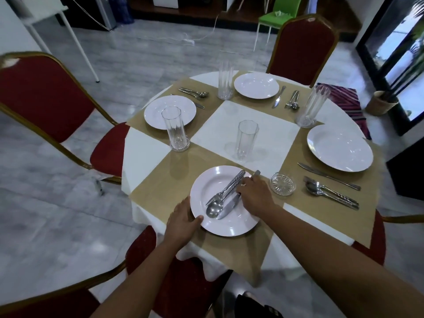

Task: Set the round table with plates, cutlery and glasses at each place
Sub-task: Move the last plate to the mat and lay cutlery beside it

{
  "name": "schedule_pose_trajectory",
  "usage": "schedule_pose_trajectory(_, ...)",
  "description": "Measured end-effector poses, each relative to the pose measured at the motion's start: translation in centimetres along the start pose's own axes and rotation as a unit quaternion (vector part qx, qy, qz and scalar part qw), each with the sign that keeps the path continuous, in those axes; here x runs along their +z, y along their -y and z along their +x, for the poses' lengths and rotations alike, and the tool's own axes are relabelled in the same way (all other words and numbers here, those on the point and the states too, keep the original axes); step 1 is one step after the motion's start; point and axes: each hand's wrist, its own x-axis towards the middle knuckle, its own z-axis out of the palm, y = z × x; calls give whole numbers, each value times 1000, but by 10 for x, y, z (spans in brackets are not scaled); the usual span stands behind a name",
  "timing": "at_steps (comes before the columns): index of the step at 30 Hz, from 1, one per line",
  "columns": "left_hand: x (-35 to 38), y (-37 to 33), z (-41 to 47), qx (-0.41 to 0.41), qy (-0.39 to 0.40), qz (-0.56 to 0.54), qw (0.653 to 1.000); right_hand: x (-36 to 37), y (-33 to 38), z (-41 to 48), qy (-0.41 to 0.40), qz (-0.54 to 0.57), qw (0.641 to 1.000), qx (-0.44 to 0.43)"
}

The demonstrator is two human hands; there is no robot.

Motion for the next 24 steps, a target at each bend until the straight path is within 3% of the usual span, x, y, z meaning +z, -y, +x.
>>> schedule_pose_trajectory(2, 2, -1, -3, -7, -11, -6, 1000, 2, -5, -1, -11, -10, 1000, -17)
schedule_pose_trajectory(6, 3, -5, -4, -25, -15, -29, 999, -3, -16, -2, 52, -53, 997, -33)
schedule_pose_trajectory(9, 7, -9, -2, -55, -30, -18, 998, -7, -28, -5, 79, -26, 996, -38)
schedule_pose_trajectory(13, 17, -29, -5, -106, -107, 171, 974, -19, -41, -10, 81, 75, 994, 14)
schedule_pose_trajectory(15, 23, -48, -7, -111, -130, 179, 969, -23, -50, -14, 59, 154, 985, 56)
schedule_pose_trajectory(19, 43, -86, 1, -182, -64, 66, 979, -26, -60, -21, 64, 282, 947, 141)
schedule_pose_trajectory(21, 57, -102, 8, -238, -39, -101, 965, -26, -64, -23, 58, 320, 929, 176)
schedule_pose_trajectory(24, 79, -122, 27, -364, -17, -361, 858, -23, -70, -23, 50, 367, 904, 213)
